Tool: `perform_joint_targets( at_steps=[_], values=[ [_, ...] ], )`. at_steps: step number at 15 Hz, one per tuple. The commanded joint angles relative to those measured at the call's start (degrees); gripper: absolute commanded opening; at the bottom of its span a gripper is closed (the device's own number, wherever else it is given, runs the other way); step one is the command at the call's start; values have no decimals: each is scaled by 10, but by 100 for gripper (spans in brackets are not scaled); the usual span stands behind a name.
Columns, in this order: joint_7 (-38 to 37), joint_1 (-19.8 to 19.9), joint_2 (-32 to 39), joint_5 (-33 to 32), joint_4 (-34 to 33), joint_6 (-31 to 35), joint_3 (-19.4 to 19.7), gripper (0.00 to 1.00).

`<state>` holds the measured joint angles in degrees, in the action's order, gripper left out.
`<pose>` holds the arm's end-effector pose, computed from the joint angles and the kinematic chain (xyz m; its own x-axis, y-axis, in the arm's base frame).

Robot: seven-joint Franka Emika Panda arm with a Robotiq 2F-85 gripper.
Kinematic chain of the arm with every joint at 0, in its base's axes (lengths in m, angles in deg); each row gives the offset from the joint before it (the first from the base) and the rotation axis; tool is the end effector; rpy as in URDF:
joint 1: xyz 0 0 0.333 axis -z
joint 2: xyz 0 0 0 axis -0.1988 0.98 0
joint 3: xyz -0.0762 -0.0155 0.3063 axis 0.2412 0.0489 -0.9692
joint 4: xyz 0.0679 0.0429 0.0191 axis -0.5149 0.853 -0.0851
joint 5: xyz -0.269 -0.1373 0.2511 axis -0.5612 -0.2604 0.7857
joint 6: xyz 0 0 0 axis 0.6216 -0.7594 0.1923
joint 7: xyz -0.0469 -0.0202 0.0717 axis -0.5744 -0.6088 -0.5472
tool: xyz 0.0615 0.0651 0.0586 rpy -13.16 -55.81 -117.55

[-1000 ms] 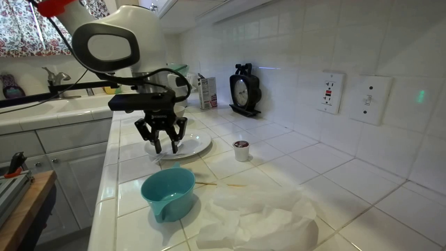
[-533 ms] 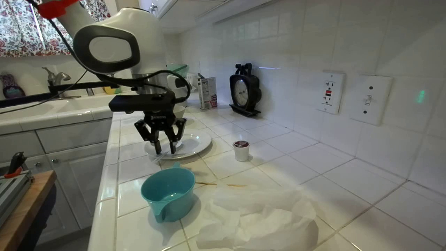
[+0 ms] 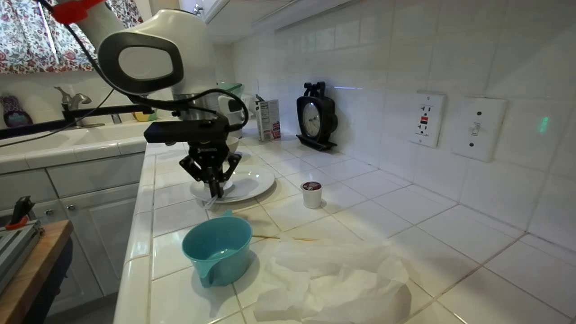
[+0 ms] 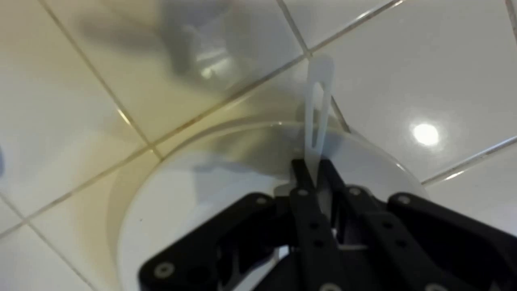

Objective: Use the white spoon to stir the grey bowl then return the spoon to the white plate.

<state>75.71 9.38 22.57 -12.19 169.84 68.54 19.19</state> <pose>0.4631 0.0267 0.2226 0.5218 0.8530 0.0104 0.8523 -0.5218 0.0357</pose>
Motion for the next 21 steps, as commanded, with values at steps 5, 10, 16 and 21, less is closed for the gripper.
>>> perform_joint_targets(
  at_steps=[5, 10, 16, 21],
  values=[
    [-9, 16, -13, -7, -10, -1, -13, 3],
    [-11, 8, -69, -22, -8, -29, -14, 3],
    [-18, -12, -144, -129, -20, -93, -25, 3],
    [-31, -44, -182, -202, -24, -137, -61, 3]
  ],
)
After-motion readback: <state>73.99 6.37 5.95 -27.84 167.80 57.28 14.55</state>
